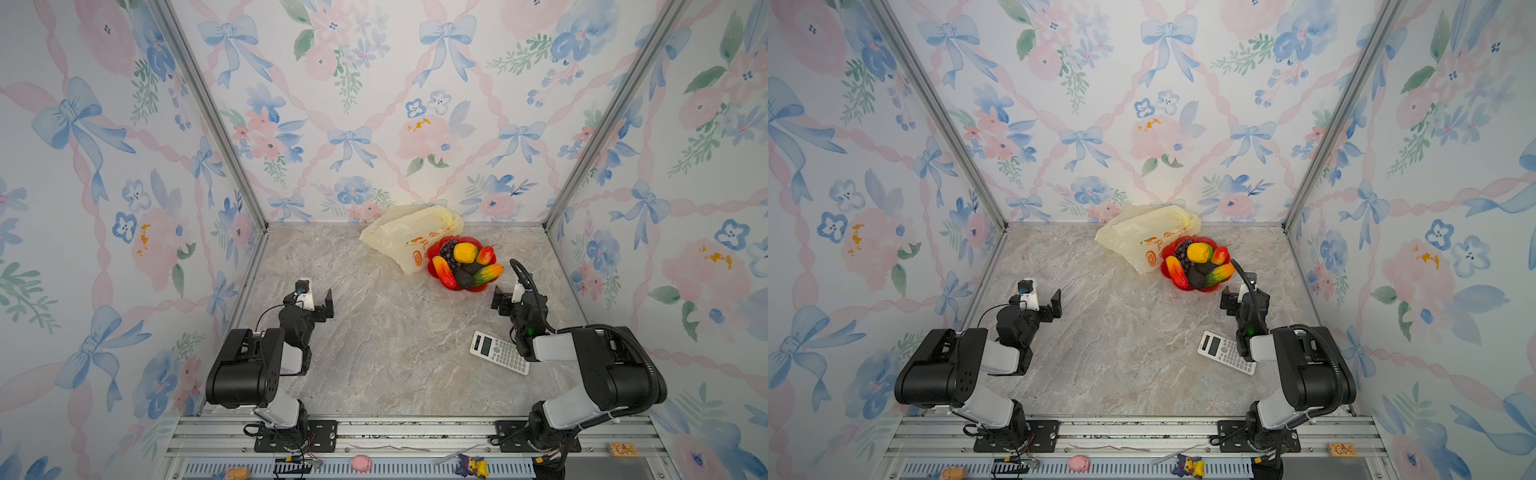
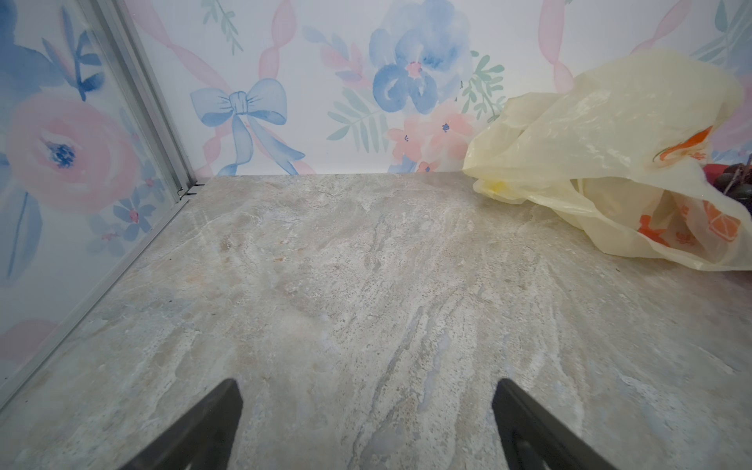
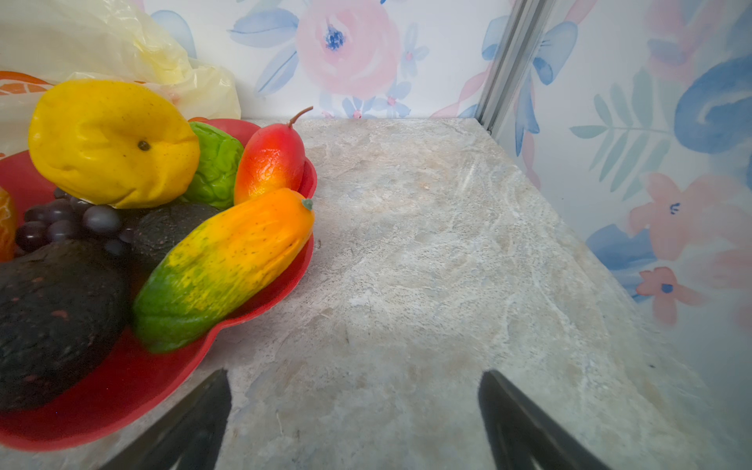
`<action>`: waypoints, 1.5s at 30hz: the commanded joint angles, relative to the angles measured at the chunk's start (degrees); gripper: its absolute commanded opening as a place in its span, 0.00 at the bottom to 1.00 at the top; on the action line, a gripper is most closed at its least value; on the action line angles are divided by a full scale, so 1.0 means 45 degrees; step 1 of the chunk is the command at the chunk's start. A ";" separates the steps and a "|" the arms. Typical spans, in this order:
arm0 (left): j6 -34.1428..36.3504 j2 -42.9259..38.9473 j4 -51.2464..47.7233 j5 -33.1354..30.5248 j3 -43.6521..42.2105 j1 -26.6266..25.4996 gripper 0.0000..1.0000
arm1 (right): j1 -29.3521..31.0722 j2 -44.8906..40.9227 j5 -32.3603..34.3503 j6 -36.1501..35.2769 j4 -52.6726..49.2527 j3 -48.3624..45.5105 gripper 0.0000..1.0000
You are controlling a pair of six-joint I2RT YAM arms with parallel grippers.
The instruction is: Place the fruits into the plastic bag
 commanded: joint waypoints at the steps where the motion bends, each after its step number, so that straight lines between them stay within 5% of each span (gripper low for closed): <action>1: 0.0015 -0.0098 0.0093 -0.0438 0.0056 -0.0054 0.98 | 0.0084 -0.0358 0.0540 0.0052 -0.0648 0.0430 0.96; 9: -0.0212 -0.2216 -0.3627 -0.2473 0.1279 -0.0421 0.98 | 0.0203 -0.2399 0.1628 0.0439 -0.5908 0.2525 0.96; 13: -0.2372 -0.2922 -0.8957 -0.4309 0.3682 -0.0460 0.98 | -0.0102 -0.3660 0.1788 0.2564 -0.8438 0.3597 0.96; 16: -0.3418 -0.3037 -1.1441 -0.3939 0.4961 -0.0666 0.98 | -0.0517 -0.4206 0.1640 0.4954 -1.1791 0.5140 0.96; 21: -0.4912 -0.3442 -1.3625 -0.3826 0.5824 -0.1679 0.98 | -0.1603 -0.3487 -0.1262 0.7680 -1.7459 0.8451 0.96; 24: -0.6591 -0.3295 -1.5236 -0.2554 0.6417 -0.1674 0.98 | -0.1521 -0.2877 -0.2480 0.8934 -1.9454 0.9718 0.96; 34: -0.9784 -0.2749 -1.6891 0.2951 0.7285 -0.1599 0.98 | -0.0159 -0.3382 -0.4347 1.2926 -2.0512 0.9309 0.97; 45: -1.0514 -0.3493 -1.7407 0.4079 0.6700 -0.1593 0.98 | 0.0597 -0.3016 -0.4366 1.4636 -1.8770 0.7997 0.77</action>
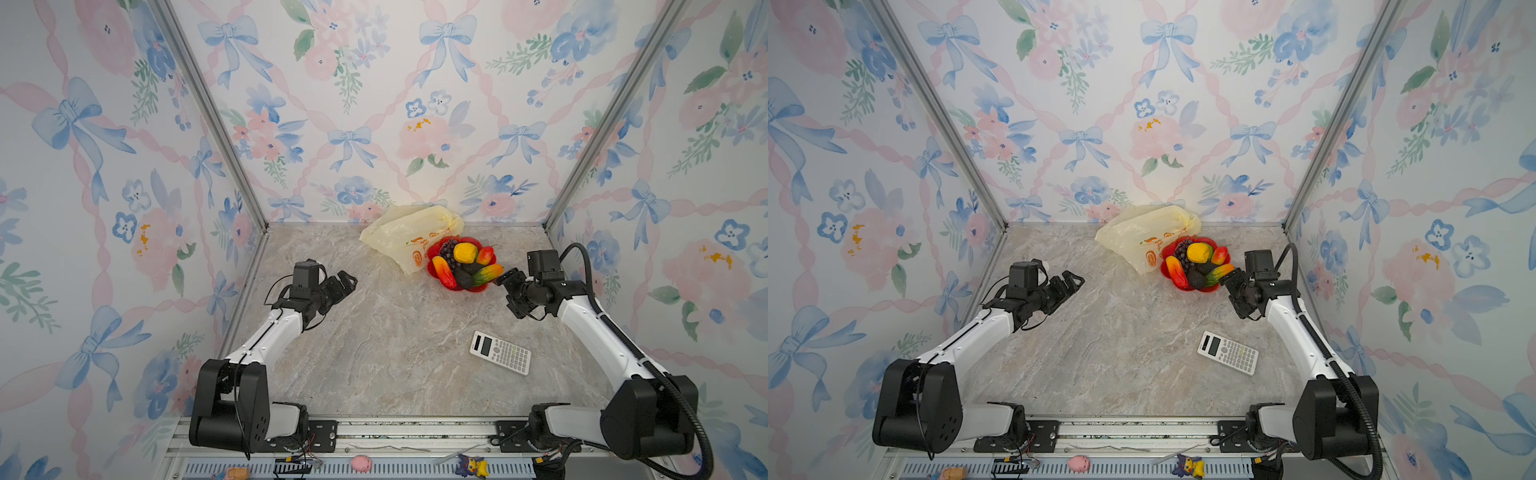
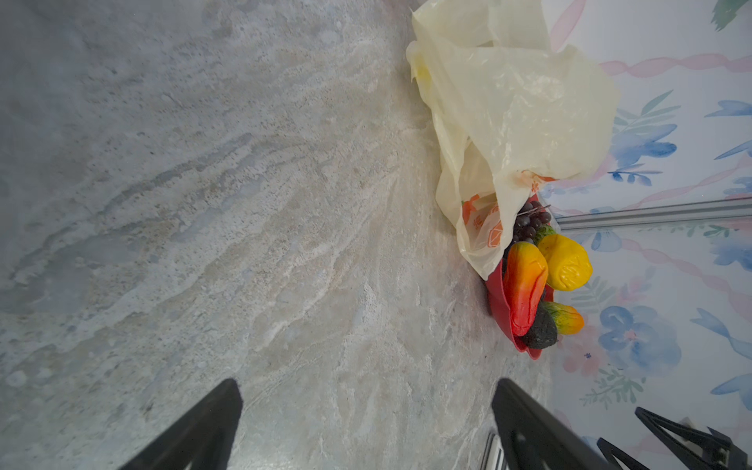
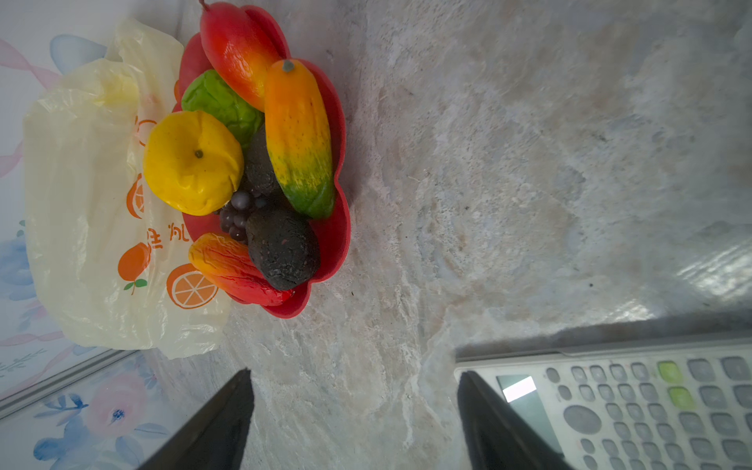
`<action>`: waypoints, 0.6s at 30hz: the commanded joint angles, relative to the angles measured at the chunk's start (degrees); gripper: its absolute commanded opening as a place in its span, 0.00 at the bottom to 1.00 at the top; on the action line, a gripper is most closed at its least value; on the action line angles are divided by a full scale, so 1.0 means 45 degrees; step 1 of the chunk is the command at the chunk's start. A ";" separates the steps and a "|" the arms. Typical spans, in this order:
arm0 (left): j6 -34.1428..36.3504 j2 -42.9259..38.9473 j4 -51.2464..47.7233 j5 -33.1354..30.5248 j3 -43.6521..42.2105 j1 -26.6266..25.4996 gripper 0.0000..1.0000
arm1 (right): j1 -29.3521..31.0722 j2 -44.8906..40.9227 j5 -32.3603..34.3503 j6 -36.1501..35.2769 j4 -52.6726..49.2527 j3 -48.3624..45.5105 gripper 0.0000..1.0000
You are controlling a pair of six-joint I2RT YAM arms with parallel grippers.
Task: Place the fruits into the plastic bag
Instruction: 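Reach the right gripper to the red fruit bowl rim while the left arm rises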
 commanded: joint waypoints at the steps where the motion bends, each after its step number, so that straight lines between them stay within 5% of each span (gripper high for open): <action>1: -0.0269 -0.0473 -0.0565 0.0492 -0.0273 0.0053 0.98 | 0.0232 0.0317 -0.0033 0.0707 0.0570 -0.0231 0.76; 18: -0.0410 -0.1109 -0.0969 0.0611 -0.1057 0.0066 0.98 | 0.0616 0.3215 -0.0187 0.1203 0.2381 0.0368 0.50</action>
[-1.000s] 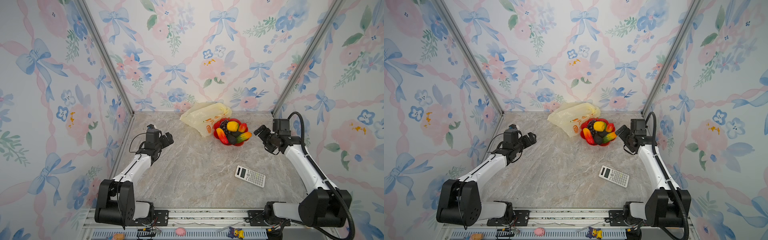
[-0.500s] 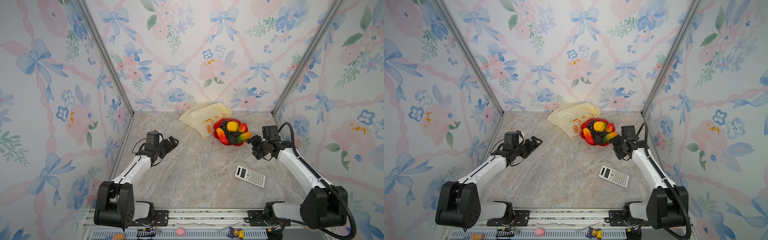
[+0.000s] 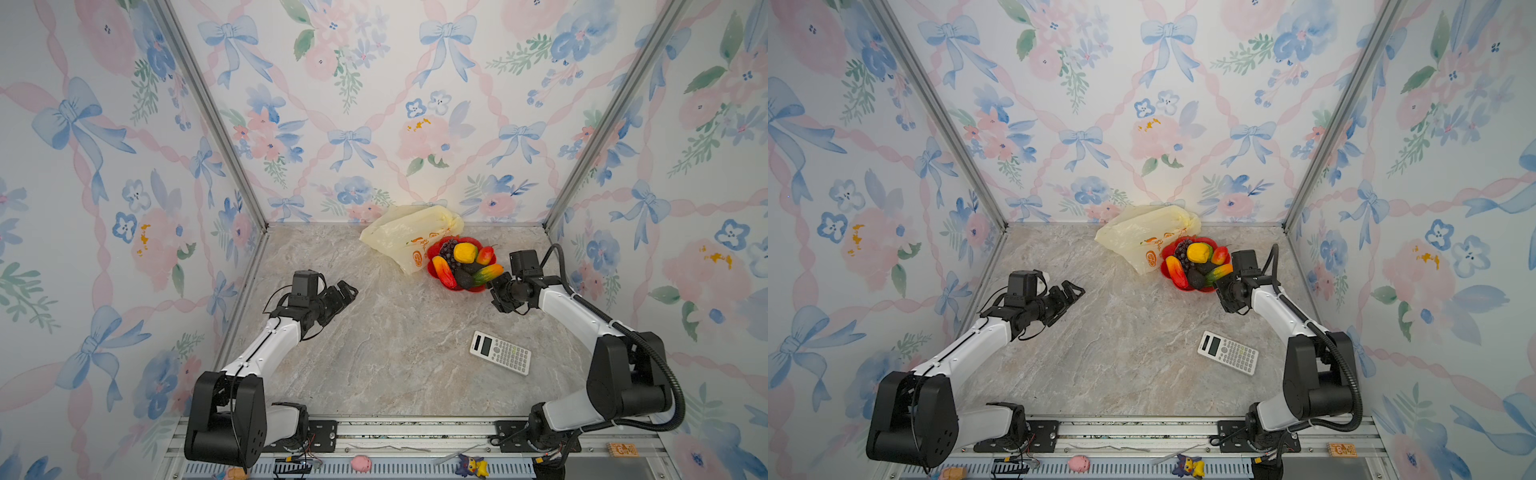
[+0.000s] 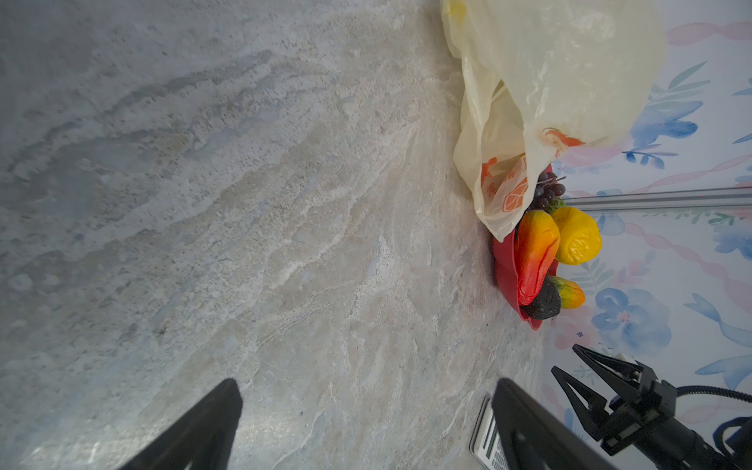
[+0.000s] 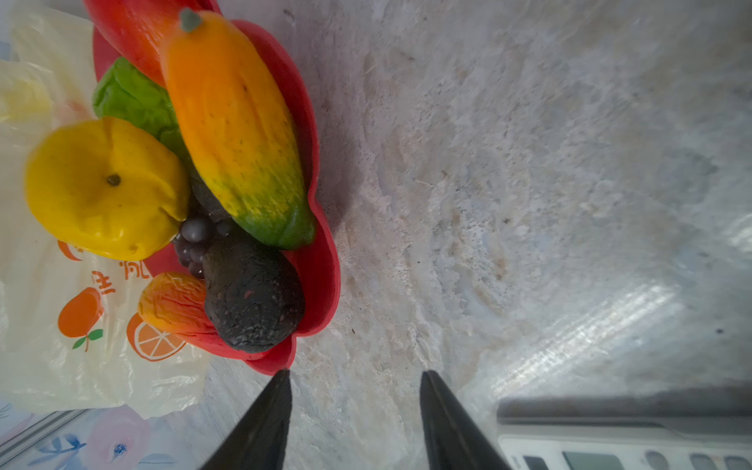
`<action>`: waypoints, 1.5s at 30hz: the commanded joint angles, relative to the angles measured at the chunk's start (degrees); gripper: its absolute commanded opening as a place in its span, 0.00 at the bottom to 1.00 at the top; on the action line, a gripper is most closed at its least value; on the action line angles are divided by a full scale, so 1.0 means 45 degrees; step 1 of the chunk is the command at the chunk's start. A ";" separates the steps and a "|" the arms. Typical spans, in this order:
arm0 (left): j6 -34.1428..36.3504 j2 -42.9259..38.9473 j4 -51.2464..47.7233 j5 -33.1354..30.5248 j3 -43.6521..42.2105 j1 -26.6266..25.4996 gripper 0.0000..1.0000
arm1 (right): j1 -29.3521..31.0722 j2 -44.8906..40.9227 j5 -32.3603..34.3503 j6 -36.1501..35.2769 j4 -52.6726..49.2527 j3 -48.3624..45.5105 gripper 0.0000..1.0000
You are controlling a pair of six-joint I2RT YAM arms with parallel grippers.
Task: Place the fruits into the plastic bag
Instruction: 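Reach the right gripper to the red fruit bowl rim while the left arm rises, then grip the red bowl rim with the right gripper and drag it toward the robot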
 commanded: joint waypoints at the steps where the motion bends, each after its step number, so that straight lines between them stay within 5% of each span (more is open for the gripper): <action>1: -0.0119 -0.0336 -0.0312 0.0157 -0.0264 0.0068 0.98 | 0.0244 0.0519 -0.0109 0.0114 0.0450 0.0419 0.48; 28: 0.0113 -0.0339 -0.0598 0.0408 -0.0303 0.0408 0.98 | 0.0410 0.2526 0.0034 0.0459 0.1316 0.0890 0.19; 45: 0.0193 -0.0210 -0.0744 0.0545 -0.0226 0.0498 0.98 | 0.0474 0.3473 -0.0009 0.0493 0.1551 0.1389 0.16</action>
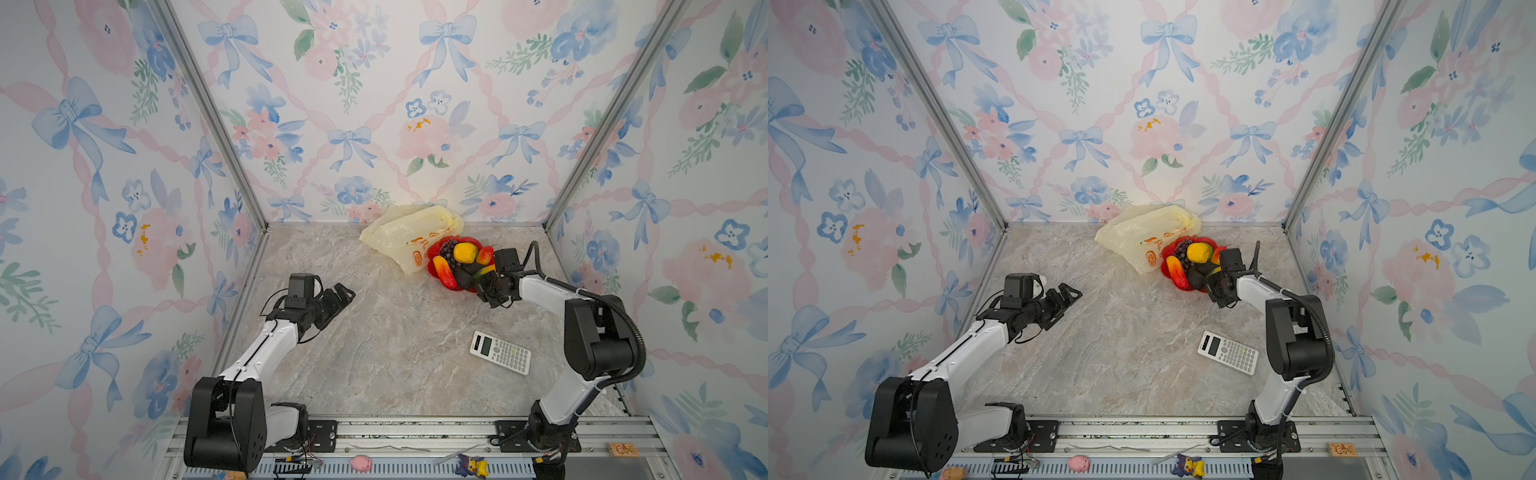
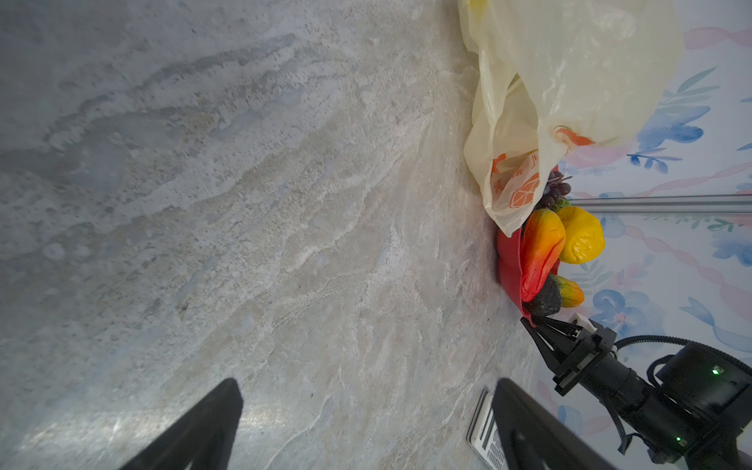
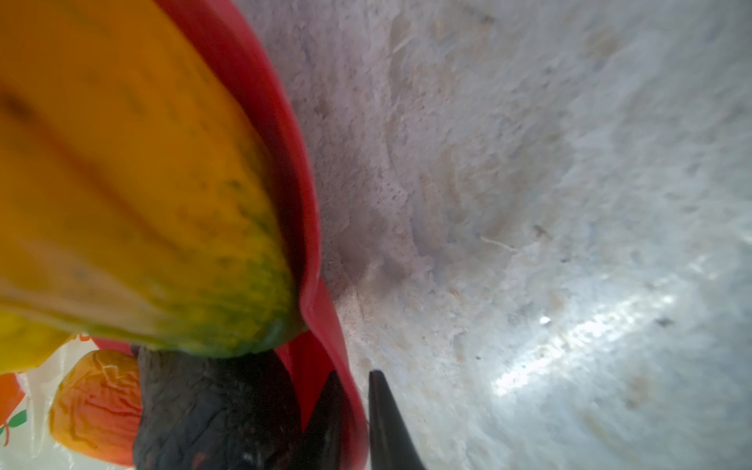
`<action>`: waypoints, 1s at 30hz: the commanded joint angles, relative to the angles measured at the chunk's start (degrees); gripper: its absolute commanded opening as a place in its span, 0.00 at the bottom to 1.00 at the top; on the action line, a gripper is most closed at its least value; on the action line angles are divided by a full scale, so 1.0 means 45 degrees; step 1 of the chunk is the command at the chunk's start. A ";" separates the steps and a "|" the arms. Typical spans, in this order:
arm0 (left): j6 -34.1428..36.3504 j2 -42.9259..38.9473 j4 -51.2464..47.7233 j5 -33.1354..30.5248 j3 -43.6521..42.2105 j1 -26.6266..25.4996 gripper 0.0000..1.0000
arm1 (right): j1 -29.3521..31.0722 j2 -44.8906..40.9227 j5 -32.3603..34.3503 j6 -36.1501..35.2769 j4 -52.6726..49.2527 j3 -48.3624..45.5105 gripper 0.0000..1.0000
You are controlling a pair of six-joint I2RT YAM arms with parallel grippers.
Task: Place the fruits into the plastic bag
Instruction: 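Grip the red bowl rim with the right gripper and drag it toward the robot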
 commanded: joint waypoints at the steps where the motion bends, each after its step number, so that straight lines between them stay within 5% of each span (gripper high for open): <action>1: 0.0232 0.0042 -0.0276 0.0201 -0.0029 0.0115 0.98 | 0.0186 0.0350 -0.0027 0.0094 -0.0115 0.0397 0.15; 30: 0.0096 0.0000 -0.0278 0.0259 -0.0115 0.0134 0.99 | 0.0786 -0.0659 -0.0553 -0.1105 -0.1206 -0.0653 0.01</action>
